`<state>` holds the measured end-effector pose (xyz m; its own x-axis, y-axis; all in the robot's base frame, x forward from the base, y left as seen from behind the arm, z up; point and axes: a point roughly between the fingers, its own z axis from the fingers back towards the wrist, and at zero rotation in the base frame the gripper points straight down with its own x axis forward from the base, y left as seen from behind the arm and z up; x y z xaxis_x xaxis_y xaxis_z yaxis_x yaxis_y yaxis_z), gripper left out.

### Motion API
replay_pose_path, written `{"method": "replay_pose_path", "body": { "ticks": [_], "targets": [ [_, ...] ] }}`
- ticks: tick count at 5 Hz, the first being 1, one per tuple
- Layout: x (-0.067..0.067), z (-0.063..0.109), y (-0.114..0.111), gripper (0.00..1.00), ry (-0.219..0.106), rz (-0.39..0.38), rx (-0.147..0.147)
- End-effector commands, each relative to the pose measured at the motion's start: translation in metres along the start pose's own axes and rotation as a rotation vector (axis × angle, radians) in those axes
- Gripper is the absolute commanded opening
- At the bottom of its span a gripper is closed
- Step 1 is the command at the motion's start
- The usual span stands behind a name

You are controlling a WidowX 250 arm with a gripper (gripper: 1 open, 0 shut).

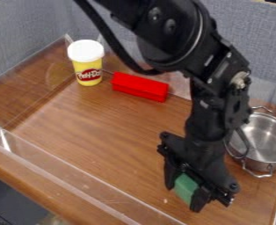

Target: Put green object to the left side of the table

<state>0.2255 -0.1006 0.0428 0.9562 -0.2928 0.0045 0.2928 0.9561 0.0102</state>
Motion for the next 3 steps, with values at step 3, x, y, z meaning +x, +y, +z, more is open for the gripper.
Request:
{"method": "replay_pose_path", "body": {
  "ticks": [3],
  "targets": [
    [-0.003, 0.091, 0.104, 0.00, -0.142, 0.229, 0.058]
  ]
}}
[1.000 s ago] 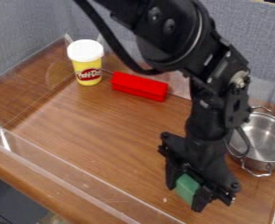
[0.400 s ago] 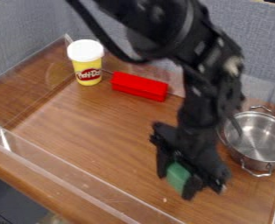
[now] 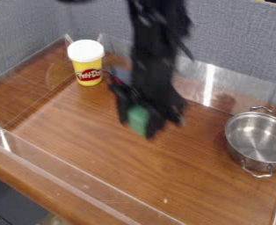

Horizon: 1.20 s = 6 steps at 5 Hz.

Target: Put green object to the left side of the table

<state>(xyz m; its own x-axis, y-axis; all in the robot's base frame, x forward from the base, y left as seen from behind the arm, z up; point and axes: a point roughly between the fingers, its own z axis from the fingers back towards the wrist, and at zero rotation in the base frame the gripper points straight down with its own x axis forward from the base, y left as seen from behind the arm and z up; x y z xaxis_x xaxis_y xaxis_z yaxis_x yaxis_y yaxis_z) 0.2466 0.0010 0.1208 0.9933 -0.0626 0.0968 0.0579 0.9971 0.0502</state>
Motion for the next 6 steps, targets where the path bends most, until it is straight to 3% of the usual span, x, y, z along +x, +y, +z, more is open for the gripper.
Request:
{"method": "replay_pose_path", "body": {
  "ticks": [1, 2, 4, 6],
  "targets": [
    [0.007, 0.023, 0.043, 0.00, -0.054, 0.072, 0.011],
    [0.011, 0.008, 0.065, 0.00, -0.030, 0.092, 0.024],
    [0.022, -0.028, 0.063, 0.00, 0.012, 0.048, 0.037],
    [0.035, -0.054, 0.057, 0.00, 0.033, 0.012, 0.045]
  ]
}}
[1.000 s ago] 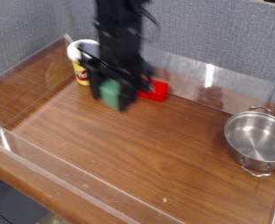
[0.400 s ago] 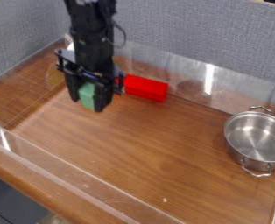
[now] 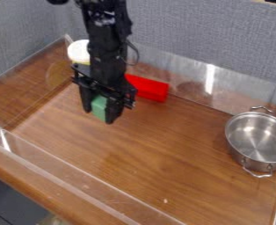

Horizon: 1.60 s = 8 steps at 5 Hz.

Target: Put green object to the left side of the table

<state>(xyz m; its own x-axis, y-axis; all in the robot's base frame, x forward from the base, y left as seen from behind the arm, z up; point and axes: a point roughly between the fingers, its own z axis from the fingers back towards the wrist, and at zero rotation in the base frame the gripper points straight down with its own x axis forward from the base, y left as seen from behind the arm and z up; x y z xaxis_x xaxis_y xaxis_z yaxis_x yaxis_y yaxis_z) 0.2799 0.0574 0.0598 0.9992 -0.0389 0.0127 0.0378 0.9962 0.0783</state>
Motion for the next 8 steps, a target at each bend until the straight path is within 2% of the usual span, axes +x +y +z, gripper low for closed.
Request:
{"method": "replay_pose_path", "body": {
  "ticks": [1, 8],
  "targets": [
    [0.012, 0.014, 0.002, 0.00, -0.057, -0.009, 0.017],
    [0.009, 0.033, 0.003, 0.00, -0.085, -0.003, 0.032]
  ]
}}
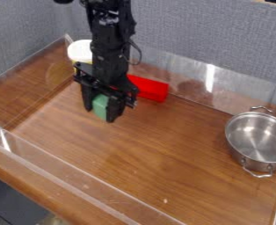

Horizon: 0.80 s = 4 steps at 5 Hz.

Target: Put green object to the left side of the table

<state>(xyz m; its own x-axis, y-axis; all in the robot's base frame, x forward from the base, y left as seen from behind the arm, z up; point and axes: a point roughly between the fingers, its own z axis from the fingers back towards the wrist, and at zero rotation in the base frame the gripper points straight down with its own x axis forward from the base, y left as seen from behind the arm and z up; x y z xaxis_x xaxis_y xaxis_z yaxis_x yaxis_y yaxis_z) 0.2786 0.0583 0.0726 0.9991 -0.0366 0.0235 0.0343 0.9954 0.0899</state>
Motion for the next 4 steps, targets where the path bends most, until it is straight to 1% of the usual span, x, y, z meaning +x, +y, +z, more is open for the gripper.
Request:
{"method": "replay_pose_path", "body": {
  "ticks": [1, 3, 4],
  "targets": [
    [0.009, 0.025, 0.001, 0.00, -0.082, -0.006, 0.021],
    [0.007, 0.026, 0.001, 0.00, -0.083, -0.005, 0.019],
    [-0.001, 0.022, 0.023, 0.00, -0.064, 0.040, 0.036]
  ]
}}
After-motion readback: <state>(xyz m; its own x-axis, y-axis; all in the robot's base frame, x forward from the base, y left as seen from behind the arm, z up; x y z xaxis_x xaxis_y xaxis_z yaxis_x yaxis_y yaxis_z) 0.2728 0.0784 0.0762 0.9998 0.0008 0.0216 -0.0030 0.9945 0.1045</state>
